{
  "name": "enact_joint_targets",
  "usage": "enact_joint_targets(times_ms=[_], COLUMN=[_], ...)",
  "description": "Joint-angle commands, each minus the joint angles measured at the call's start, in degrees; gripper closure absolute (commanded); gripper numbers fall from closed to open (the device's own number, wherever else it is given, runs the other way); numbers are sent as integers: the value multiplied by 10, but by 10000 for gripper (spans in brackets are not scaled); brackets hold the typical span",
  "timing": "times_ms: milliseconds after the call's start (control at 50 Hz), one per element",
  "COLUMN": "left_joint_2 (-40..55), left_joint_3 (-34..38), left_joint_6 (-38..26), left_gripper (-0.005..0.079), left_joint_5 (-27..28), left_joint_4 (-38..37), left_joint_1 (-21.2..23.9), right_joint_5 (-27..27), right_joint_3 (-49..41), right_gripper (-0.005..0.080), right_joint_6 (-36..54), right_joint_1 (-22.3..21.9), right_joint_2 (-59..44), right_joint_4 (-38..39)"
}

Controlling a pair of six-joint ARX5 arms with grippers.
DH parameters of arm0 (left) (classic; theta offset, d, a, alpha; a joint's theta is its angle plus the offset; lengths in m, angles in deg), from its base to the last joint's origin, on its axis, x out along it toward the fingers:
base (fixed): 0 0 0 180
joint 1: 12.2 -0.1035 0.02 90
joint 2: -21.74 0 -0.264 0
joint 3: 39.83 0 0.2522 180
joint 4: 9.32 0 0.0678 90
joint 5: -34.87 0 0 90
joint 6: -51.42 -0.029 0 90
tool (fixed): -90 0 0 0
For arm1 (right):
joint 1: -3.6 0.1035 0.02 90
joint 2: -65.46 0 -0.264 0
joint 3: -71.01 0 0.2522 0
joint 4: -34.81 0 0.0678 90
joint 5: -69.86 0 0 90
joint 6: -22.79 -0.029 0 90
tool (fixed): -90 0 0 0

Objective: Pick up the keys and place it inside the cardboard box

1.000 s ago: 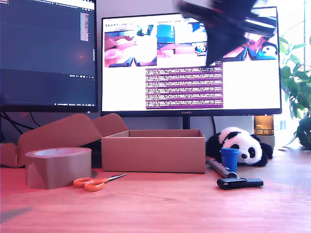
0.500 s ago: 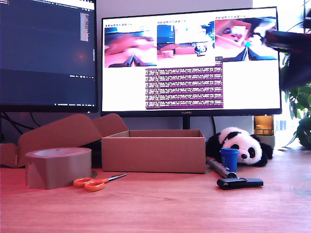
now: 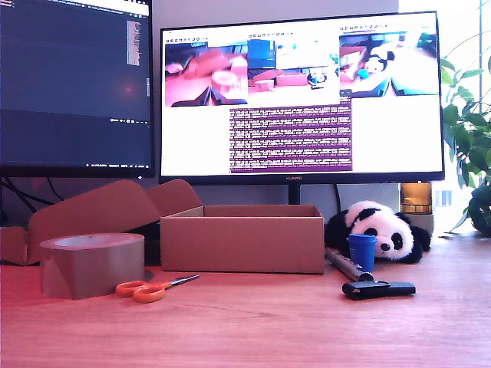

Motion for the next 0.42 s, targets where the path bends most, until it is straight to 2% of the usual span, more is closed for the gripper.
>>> enact_joint_targets(times_ms=[0, 120, 400], left_joint_2=[3, 3, 3], left_joint_3=[9, 9, 9], left_joint_6=[-2, -2, -2], left_gripper=[765, 765, 765], left_joint_5=[1, 1, 1], left_joint_4=[0, 0, 0], left_joint_1=[2, 2, 2], right_joint_5=[-4, -19, -19], right_joint_3=[-24, -39, -38], right_gripper=[765, 765, 765], right_joint_6=[2, 12, 29], right_joint_1=[0, 0, 0], right_joint_2=[34, 102, 199], right_joint_4=[1, -23, -22])
